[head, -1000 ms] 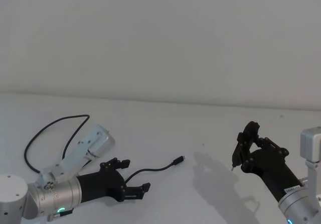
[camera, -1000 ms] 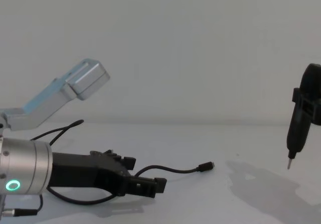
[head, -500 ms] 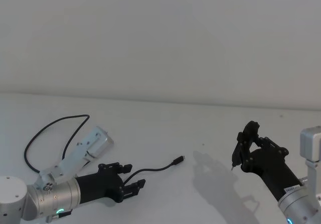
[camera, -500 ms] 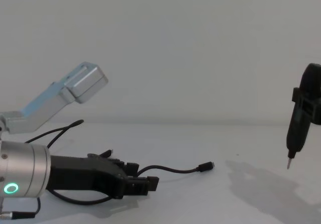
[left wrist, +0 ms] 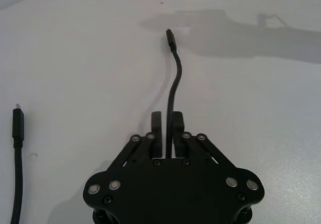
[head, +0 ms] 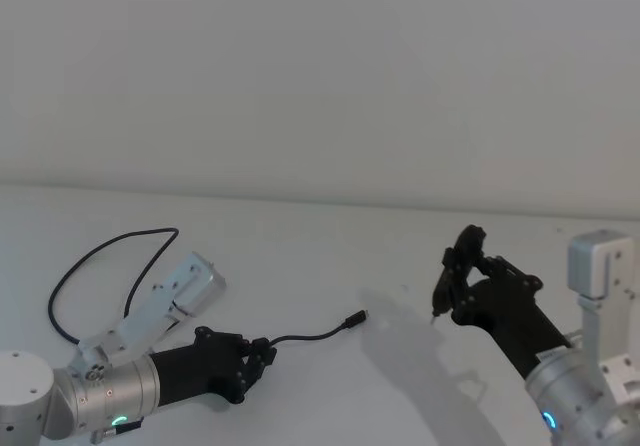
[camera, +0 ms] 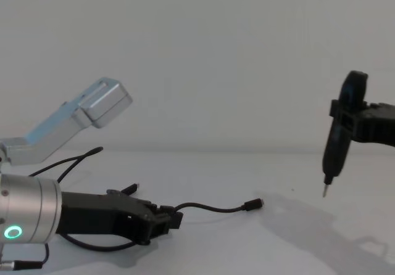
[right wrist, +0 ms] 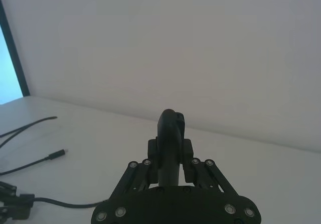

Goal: Pick up the data cable with the one hand.

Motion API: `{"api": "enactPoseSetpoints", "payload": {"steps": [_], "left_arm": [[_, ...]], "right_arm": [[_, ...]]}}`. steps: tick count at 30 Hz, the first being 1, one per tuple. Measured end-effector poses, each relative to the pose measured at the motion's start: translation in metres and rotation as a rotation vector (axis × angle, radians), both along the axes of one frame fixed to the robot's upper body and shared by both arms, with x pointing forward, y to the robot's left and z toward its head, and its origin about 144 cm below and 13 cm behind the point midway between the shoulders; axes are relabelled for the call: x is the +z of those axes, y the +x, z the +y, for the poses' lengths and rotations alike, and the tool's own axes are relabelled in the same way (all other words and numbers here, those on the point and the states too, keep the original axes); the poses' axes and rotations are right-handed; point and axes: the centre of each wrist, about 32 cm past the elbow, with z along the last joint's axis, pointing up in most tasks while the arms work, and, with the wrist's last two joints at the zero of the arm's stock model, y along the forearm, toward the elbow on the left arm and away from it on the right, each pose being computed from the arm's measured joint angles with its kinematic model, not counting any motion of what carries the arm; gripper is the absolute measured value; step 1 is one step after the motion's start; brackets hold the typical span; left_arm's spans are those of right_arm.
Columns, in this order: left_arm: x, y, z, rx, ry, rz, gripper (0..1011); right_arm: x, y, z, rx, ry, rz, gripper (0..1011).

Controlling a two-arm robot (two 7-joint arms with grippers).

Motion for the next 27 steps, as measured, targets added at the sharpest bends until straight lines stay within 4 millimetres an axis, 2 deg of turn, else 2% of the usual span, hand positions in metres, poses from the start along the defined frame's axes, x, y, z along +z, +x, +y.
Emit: {"api": "enactPoseSetpoints", "payload": {"steps": [3, 5, 27], "left_arm": [[0.000, 0.000, 0.000, 0.000, 0.000, 0.000, 62], [0.000, 0.000, 0.000, 0.001, 0.000, 0.000, 50], [0.000, 0.000, 0.000, 0.001, 0.000, 0.000, 50]], "right_arm": [[0.000, 0.004, 0.004, 0.011, -0.002, -0.001, 274], [0.000, 0.009, 0.007, 0.020, -0.008, -0.001, 274], [-0.010, 0.045, 0.032, 0.122, -0.069, 0.052, 274]]}}
